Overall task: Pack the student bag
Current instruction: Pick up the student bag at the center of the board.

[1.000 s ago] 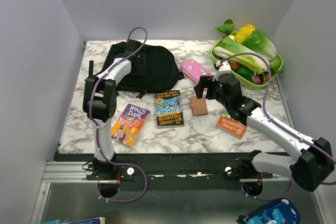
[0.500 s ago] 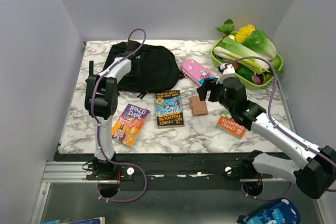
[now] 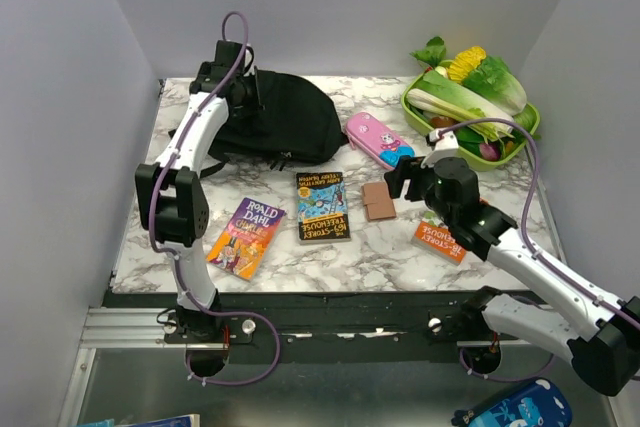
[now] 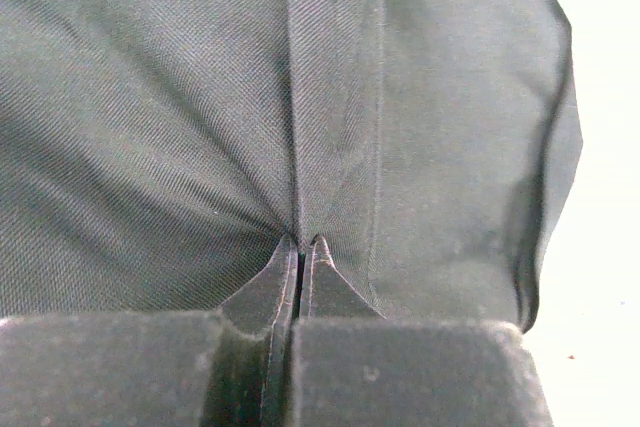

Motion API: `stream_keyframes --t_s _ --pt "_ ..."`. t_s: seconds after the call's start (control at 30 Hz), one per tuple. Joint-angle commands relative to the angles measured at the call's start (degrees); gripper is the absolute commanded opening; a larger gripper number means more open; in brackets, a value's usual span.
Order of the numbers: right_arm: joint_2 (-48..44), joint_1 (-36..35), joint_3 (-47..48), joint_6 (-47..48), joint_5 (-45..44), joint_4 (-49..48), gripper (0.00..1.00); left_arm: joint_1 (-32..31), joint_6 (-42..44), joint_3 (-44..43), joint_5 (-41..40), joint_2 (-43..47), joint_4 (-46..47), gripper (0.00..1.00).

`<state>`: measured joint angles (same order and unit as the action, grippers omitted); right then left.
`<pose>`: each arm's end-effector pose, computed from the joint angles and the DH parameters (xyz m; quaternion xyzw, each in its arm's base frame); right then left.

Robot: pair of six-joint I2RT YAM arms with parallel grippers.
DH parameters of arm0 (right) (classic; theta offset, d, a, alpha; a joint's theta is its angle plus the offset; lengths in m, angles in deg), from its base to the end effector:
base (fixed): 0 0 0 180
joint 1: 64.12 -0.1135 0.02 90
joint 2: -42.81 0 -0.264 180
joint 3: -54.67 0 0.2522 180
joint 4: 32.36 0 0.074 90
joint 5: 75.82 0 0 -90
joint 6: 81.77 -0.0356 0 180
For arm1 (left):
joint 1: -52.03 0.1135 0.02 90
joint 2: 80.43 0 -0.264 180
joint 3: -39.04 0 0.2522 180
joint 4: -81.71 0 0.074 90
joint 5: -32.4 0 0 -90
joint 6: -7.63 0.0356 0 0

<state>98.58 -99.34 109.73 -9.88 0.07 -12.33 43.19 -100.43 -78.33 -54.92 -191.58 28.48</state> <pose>0.1890 0.1228 0.2902 -0.0525 0.8179 0.1628 0.5493 0.4352 -0.0694 0.3069 -0.0662 0.9279 -0.1064 0.3512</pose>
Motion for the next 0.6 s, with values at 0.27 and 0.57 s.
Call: stream_keyframes --t_s 0.27,0.57 --pt "-5.8 -0.4 0.5 1.9 -3.8 3.0 0.77 0.2 4.3 -7.8 15.6 16.0 -5.1 0.00" --pt "-8.0 -0.4 1.9 3.7 -5.6 3.9 0.77 0.1 17.2 0.8 25.3 25.1 -14.2 0.00"
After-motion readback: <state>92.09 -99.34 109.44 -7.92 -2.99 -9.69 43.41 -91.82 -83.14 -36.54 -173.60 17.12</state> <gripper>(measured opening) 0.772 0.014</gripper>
